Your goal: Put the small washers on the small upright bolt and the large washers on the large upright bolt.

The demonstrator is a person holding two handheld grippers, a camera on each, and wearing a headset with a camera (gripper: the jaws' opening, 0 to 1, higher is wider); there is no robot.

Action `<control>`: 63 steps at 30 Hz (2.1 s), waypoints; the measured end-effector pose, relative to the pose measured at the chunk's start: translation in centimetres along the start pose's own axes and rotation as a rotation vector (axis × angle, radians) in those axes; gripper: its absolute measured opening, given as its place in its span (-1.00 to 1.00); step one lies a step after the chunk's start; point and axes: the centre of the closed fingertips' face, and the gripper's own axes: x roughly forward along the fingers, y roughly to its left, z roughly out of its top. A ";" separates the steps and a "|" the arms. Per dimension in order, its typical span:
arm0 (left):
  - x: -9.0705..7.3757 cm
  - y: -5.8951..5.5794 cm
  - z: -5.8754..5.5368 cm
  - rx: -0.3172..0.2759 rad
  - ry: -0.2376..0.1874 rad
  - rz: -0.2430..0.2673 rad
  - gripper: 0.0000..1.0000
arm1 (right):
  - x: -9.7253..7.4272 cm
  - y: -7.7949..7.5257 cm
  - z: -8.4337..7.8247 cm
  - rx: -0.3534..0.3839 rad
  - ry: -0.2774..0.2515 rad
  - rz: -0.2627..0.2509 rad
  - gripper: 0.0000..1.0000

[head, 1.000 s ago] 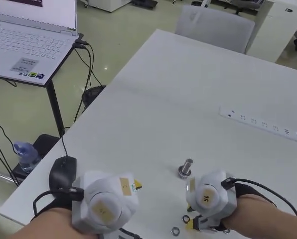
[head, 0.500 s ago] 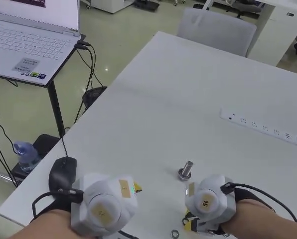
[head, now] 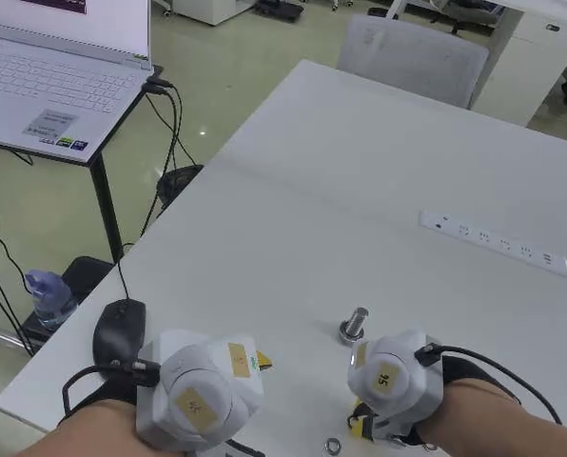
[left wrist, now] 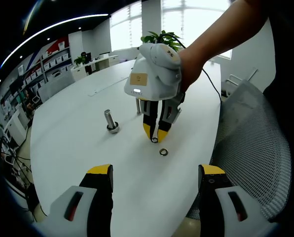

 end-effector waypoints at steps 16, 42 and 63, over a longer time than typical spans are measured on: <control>0.9 -0.2 0.5 0.006 -0.009 -0.022 0.45 | -3.0 -0.8 -3.1 0.159 -0.031 -0.038 -0.75; 1.5 -0.5 0.7 0.017 -0.003 -0.048 0.48 | -8.5 -5.7 -8.0 0.301 -0.030 -0.132 -0.75; 1.7 -0.4 0.8 0.021 -0.003 -0.045 0.48 | -8.7 -10.1 -6.1 0.294 -0.041 -0.147 -0.75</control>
